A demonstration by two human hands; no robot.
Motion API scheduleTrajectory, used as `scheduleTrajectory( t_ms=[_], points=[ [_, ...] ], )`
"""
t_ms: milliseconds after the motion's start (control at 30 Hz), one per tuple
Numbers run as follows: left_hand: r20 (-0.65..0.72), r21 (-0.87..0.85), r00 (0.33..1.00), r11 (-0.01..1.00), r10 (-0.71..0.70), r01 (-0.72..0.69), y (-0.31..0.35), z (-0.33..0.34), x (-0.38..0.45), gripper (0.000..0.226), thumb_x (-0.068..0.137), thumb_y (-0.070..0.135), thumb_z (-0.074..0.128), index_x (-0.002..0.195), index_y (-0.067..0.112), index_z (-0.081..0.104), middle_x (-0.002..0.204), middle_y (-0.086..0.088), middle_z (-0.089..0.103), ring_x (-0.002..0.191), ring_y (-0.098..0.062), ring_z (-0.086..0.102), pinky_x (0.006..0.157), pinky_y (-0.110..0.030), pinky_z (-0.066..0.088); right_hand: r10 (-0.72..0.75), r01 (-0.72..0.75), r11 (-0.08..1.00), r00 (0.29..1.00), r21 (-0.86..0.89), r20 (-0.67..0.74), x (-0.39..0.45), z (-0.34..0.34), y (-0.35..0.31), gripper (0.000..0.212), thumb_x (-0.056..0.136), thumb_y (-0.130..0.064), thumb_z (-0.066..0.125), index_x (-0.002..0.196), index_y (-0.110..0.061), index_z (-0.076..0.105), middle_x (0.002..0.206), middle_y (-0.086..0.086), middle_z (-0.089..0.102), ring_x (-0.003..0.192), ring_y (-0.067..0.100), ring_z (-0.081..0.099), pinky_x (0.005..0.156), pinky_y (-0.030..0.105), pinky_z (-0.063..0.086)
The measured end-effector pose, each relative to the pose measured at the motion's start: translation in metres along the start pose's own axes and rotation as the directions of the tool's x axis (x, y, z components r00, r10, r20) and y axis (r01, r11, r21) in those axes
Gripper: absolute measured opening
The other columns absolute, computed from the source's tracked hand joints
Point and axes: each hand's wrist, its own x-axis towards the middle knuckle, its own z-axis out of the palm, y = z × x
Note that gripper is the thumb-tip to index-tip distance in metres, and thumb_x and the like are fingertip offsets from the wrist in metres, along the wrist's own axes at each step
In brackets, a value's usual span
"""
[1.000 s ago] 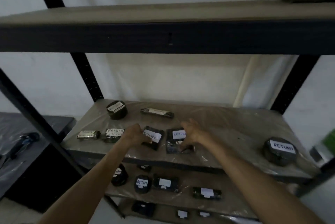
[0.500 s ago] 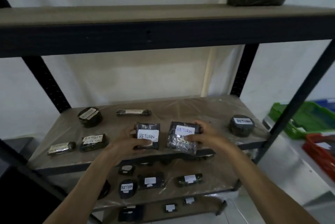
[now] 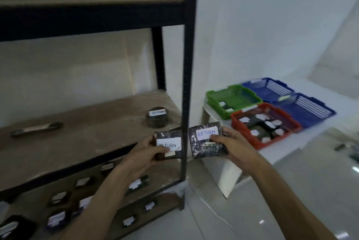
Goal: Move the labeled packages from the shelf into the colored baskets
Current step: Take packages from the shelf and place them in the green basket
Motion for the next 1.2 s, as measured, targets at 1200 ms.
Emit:
scheduleTrajectory(
  t_ms=[1200],
  points=[
    [-0.318, 0.118, 0.946, 0.987, -0.069, 0.112, 0.038, 0.345, 0.485, 0.023, 0.085, 0.000, 0.072, 0.105, 0.008, 0.065, 0.096, -0.009, 0.075, 0.074, -0.016, 0.073, 0.055, -0.023, 0.053, -0.013, -0.132, 0.812, 0.970, -0.569, -0.244, 0.493, -0.407, -0.057, 0.021, 0.087, -0.015, 0.064, 0.107, -0.014, 0.055, 0.095, 0.014, 0.066, 0.091, 0.033, 0.064, 0.075, 0.044, 0.052]
  ],
)
